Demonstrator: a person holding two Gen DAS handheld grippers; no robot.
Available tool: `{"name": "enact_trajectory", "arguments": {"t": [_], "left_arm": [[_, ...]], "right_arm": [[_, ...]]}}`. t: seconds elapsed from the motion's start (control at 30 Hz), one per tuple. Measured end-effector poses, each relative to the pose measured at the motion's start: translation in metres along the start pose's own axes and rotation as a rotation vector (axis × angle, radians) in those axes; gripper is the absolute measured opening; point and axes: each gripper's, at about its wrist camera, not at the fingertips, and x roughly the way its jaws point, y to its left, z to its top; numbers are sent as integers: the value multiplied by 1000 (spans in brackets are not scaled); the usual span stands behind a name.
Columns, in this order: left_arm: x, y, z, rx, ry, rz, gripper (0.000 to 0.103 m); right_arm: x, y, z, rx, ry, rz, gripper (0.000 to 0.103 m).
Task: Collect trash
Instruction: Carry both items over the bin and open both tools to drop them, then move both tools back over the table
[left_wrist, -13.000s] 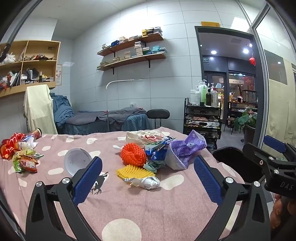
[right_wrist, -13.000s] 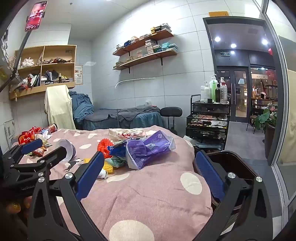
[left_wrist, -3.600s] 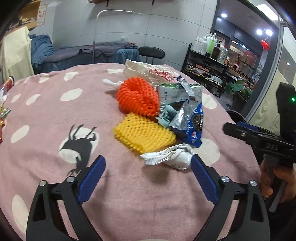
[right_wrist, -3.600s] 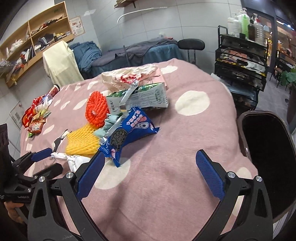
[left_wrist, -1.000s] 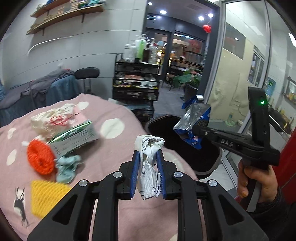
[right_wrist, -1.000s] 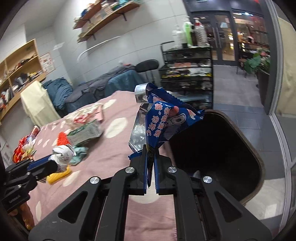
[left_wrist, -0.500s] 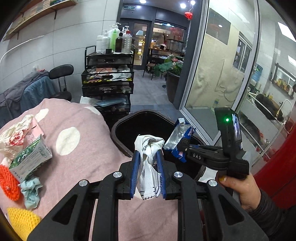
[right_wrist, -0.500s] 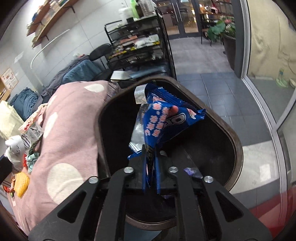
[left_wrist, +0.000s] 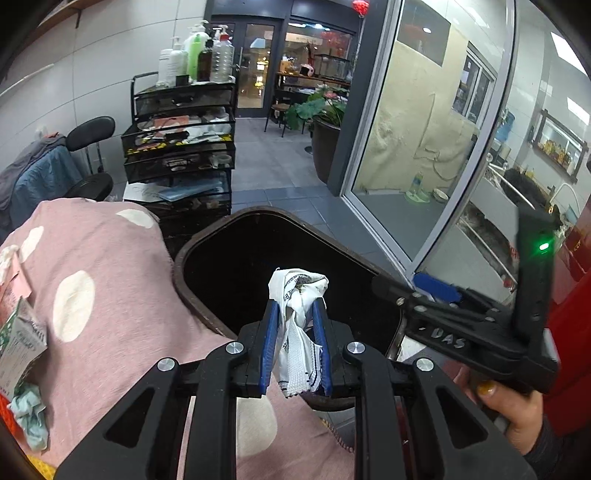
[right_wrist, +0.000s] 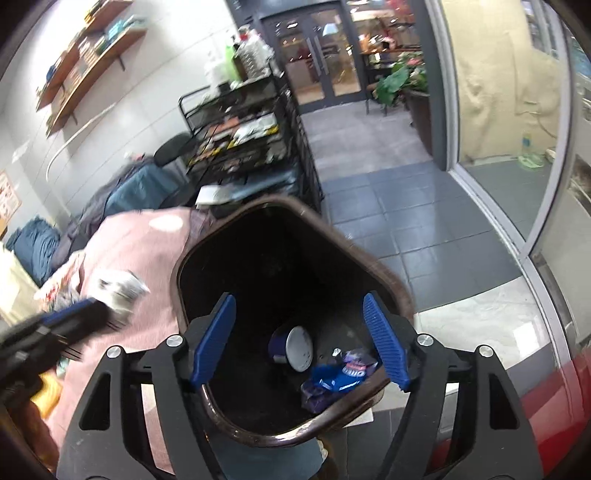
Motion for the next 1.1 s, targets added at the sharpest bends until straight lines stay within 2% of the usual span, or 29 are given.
{"name": "enact_trajectory", "arguments": {"t": [0.17,0.4,0.5,0.53,0.6,0.63,0.67,0.77,0.87,1.1], "left_arm": [[23,-5,4,9,51,-24,20],[47,-13,5,33,97,-29,21],[53,-16,3,39,109,-31,26],[56,-17,3,44,111,-29,30],[60,-18,2,61,117,-19,49],[60,-17,0,66,117,-13,67],[61,-17,0,66,112,-9,77],[58,-14,-1,55,105,-9,85],[47,-16,-2,68,80,19,89],[6,-24,-10,166,-1,104,96]], "right_arm": [[-12,-13,8,35,-49,-40,78],[-17,-30,14,64,-61,-75,80],[-19,-37,14,76,-62,-86,82],[-18,-39,15,79,-62,-89,82],[-18,-42,15,86,-61,-96,82],[-18,-43,15,89,-60,-98,82],[-18,-44,15,93,-58,-98,82],[-18,-44,14,90,-53,-98,83],[-18,-41,13,85,-53,-88,83],[-23,-29,11,58,-62,-43,88]]}}
